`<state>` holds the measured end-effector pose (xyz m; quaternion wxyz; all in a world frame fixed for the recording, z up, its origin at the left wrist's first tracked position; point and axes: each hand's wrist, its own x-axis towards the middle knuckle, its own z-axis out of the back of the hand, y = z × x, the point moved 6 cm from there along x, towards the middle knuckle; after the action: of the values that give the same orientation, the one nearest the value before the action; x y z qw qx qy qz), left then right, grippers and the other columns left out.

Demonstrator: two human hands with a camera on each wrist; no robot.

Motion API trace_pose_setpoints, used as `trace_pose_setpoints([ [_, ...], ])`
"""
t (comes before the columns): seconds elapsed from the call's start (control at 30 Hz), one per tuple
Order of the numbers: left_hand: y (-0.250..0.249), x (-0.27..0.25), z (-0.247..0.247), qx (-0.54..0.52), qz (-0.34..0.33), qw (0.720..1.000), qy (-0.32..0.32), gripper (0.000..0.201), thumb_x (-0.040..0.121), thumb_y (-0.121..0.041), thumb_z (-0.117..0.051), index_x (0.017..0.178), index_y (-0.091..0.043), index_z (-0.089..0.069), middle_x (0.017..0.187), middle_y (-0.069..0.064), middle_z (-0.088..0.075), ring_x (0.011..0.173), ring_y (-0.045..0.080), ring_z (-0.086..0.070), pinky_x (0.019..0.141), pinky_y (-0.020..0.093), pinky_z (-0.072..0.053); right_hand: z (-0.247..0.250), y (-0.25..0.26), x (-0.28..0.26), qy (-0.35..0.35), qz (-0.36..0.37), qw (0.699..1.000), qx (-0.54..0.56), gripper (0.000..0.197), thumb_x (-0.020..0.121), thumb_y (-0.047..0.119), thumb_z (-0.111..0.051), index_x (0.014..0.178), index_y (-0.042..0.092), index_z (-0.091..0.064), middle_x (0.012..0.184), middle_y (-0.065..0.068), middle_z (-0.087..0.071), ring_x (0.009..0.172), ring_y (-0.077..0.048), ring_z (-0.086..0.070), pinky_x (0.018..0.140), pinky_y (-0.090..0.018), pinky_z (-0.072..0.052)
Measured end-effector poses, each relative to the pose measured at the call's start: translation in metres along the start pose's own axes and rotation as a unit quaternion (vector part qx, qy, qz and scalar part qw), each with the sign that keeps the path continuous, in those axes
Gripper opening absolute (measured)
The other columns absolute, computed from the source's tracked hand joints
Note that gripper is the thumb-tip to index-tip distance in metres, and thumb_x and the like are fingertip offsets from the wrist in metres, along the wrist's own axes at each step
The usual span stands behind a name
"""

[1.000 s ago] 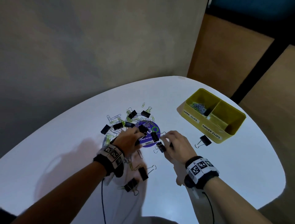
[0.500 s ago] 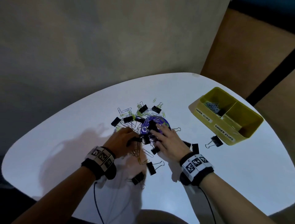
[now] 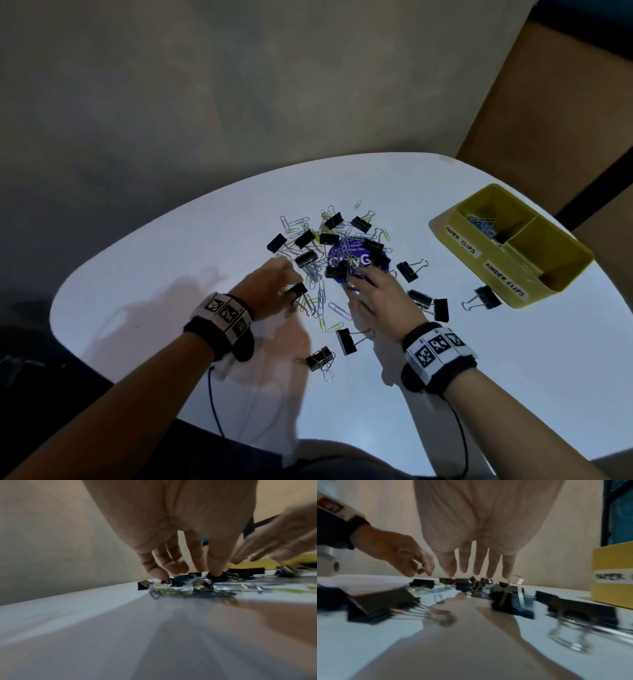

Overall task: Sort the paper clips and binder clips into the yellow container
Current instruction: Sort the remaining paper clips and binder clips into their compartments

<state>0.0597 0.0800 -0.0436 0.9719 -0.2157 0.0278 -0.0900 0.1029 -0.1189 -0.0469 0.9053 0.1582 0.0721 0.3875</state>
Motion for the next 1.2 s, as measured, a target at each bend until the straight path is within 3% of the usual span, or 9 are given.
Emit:
trace_pose_setpoints([
  [0.07,-0.004,-0.016,-0.009,0.004,-0.016,0.999,0.034,0.021,0.084,-0.019,-0.063,0.105,-0.015,-0.063,0.102,0.004,-0.054,0.084,0.015,-0.053,0.074,0.035,-0.054,-0.005,0.019,0.002,-0.013,0.037,0.999,0.016,0.024,0.087,0.021,-0.057,0.104,0.009,-0.068,0.111,-0.009,-0.064,0.101,-0.028,-0.062,0.082,-0.042,-0.054],
  [0.2,0.001,-0.018,-0.012,0.007,0.014,0.999,0.047,0.029,0.087,-0.02,-0.061,0.116,-0.012,-0.059,0.109,0.008,-0.051,0.081,0.016,-0.052,0.075,0.034,-0.051,-0.024,0.027,0.003,0.057,0.007,0.998,-0.005,0.019,0.092,0.028,-0.052,0.094,0.016,-0.067,0.104,-0.001,-0.06,0.096,-0.021,-0.06,0.068,-0.029,-0.049],
  [0.37,0.003,-0.008,-0.012,0.011,0.002,1.0,0.023,0.025,0.082,-0.024,-0.068,0.102,-0.01,-0.061,0.103,0.008,-0.058,0.089,0.024,-0.056,0.076,0.04,-0.051,-0.018,0.025,-0.001,0.021,-0.039,0.998,0.042,0.025,0.09,0.032,-0.058,0.112,0.023,-0.066,0.114,0.003,-0.061,0.104,-0.018,-0.059,0.079,-0.031,-0.05],
  [0.53,0.002,-0.001,-0.016,0.058,-0.008,0.998,0.01,0.014,0.083,-0.021,-0.065,0.089,-0.008,-0.061,0.089,0.009,-0.063,0.087,0.029,-0.056,0.07,0.042,-0.051,-0.015,0.022,0.003,0.034,-0.08,0.995,0.046,0.024,0.089,0.029,-0.059,0.11,0.02,-0.065,0.11,-0.002,-0.06,0.103,-0.022,-0.058,0.076,-0.03,-0.046],
  [0.73,-0.002,0.002,-0.003,0.066,-0.033,0.996,0.052,0.015,0.087,-0.025,-0.059,0.096,-0.013,-0.061,0.097,0.005,-0.063,0.092,0.023,-0.056,0.075,0.037,-0.049,-0.019,0.021,-0.016,0.081,-0.06,0.985,0.137,0.036,0.078,0.042,-0.074,0.107,0.021,-0.068,0.099,0.005,-0.059,0.091,-0.013,-0.057,0.083,-0.027,-0.048],
  [0.83,-0.015,0.022,0.008,0.026,-0.034,0.999,0.026,0.02,0.087,-0.024,-0.062,0.101,-0.01,-0.063,0.097,0.008,-0.065,0.089,0.025,-0.059,0.078,0.037,-0.049,-0.025,0.017,-0.026,0.11,-0.05,0.988,0.098,0.049,0.067,0.055,-0.076,0.105,0.026,-0.067,0.102,0.009,-0.059,0.093,-0.01,-0.055,0.08,-0.027,-0.043],
  [0.9,-0.027,0.044,0.008,0.038,-0.008,0.998,0.047,0.022,0.088,-0.026,-0.059,0.103,-0.01,-0.061,0.101,0.009,-0.064,0.094,0.025,-0.057,0.081,0.035,-0.046,-0.028,0.014,-0.029,0.117,-0.048,0.99,0.064,0.051,0.064,0.059,-0.076,0.104,0.029,-0.067,0.105,0.012,-0.058,0.09,-0.007,-0.051,0.077,-0.024,-0.035],
  [1.1,-0.041,0.088,-0.001,0.032,0.023,0.999,0.023,0.019,0.089,-0.021,-0.059,0.101,-0.007,-0.059,0.104,0.012,-0.062,0.094,0.029,-0.058,0.079,0.035,-0.045,-0.019,-0.006,-0.032,0.081,-0.067,0.994,0.017,0.03,0.078,0.035,-0.065,0.106,0.023,-0.065,0.105,0.003,-0.059,0.106,-0.02,-0.055,0.084,-0.03,-0.041],
  [1.2,-0.039,0.087,0.007,0.015,0.021,1.0,-0.009,0.021,0.091,-0.021,-0.055,0.108,-0.009,-0.06,0.109,0.009,-0.059,0.097,0.026,-0.056,0.078,0.027,-0.039,-0.01,-0.01,-0.028,0.061,-0.092,0.994,-0.022,0.031,0.085,0.041,-0.06,0.11,0.022,-0.064,0.12,0.001,-0.055,0.119,-0.021,-0.048,0.092,-0.034,-0.037],
])
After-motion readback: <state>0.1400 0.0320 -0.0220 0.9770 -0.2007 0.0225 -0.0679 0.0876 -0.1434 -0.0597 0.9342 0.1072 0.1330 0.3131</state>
